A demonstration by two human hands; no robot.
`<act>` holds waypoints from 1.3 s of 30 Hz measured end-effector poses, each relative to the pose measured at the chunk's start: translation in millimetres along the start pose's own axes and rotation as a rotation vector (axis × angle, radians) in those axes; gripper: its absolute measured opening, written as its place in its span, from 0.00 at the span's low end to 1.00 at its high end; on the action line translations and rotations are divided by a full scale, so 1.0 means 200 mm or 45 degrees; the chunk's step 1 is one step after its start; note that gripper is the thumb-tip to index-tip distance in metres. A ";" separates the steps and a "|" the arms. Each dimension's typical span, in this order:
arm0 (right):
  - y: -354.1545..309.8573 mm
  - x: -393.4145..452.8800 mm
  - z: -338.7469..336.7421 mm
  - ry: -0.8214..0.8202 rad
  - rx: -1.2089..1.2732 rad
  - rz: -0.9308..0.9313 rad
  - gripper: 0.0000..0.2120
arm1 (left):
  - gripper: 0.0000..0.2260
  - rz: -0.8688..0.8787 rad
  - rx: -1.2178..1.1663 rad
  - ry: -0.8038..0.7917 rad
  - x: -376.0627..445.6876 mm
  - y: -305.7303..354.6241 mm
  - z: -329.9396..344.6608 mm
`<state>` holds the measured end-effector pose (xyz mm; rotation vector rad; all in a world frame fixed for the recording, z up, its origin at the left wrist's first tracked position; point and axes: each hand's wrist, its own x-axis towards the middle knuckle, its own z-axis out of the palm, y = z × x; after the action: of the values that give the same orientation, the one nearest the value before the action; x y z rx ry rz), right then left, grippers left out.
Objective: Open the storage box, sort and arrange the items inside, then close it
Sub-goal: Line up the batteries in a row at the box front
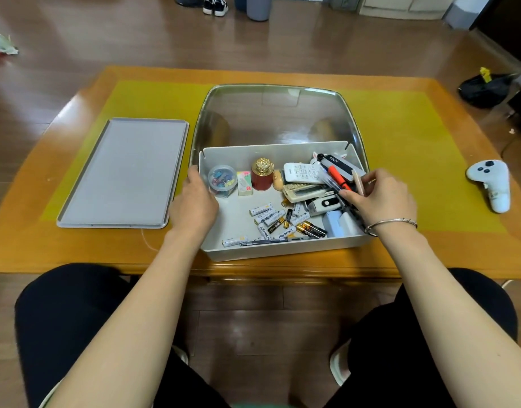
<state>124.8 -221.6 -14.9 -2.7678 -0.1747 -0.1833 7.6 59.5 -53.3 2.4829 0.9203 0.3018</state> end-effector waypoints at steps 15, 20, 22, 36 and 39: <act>-0.15 -0.04 0.02 -0.116 0.170 -0.677 0.15 | 0.34 0.056 -0.207 -0.093 0.01 -0.03 0.03; -0.32 -0.04 0.13 -0.960 -0.196 -0.851 0.10 | 0.36 0.047 -0.281 -0.154 0.01 -0.05 0.04; -0.37 -0.05 0.18 -1.042 -0.316 -0.908 0.06 | 0.36 0.045 -0.304 -0.148 0.01 -0.05 0.04; -0.49 -0.09 0.31 -1.046 -0.559 -1.057 0.19 | 0.34 0.026 -0.326 -0.060 -0.01 -0.04 0.05; -0.47 -0.07 0.23 -0.910 -0.318 -0.943 0.18 | 0.33 0.027 -0.324 -0.049 0.00 -0.05 0.06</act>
<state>101.7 -118.5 -27.8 -2.7329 -1.4280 0.6522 5.7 61.8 -67.9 2.2581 0.7877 0.3537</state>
